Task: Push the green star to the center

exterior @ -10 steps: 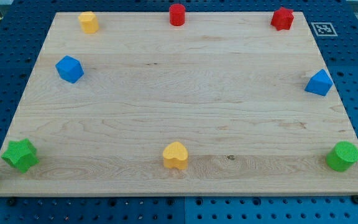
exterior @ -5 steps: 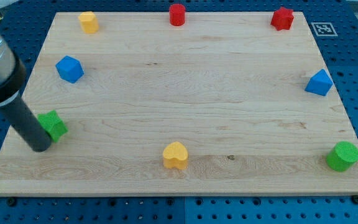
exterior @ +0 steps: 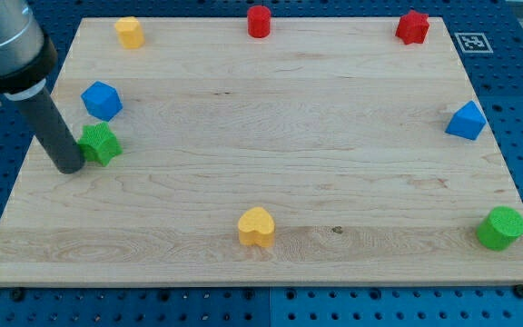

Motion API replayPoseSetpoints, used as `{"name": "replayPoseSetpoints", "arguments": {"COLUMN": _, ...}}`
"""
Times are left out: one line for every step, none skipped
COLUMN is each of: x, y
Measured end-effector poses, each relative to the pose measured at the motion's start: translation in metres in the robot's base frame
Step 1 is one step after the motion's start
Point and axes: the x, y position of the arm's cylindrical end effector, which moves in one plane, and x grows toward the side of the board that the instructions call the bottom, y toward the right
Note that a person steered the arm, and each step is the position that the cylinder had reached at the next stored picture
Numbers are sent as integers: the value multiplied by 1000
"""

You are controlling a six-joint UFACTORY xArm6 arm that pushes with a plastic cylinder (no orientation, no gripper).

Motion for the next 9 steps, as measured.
{"name": "replayPoseSetpoints", "arguments": {"x": -25, "y": -16}}
{"name": "replayPoseSetpoints", "arguments": {"x": -18, "y": -11}}
{"name": "replayPoseSetpoints", "arguments": {"x": -7, "y": 8}}
{"name": "replayPoseSetpoints", "arguments": {"x": -19, "y": 20}}
{"name": "replayPoseSetpoints", "arguments": {"x": -34, "y": 21}}
{"name": "replayPoseSetpoints", "arguments": {"x": -28, "y": 46}}
{"name": "replayPoseSetpoints", "arguments": {"x": -28, "y": 90}}
{"name": "replayPoseSetpoints", "arguments": {"x": -28, "y": 135}}
{"name": "replayPoseSetpoints", "arguments": {"x": -28, "y": 180}}
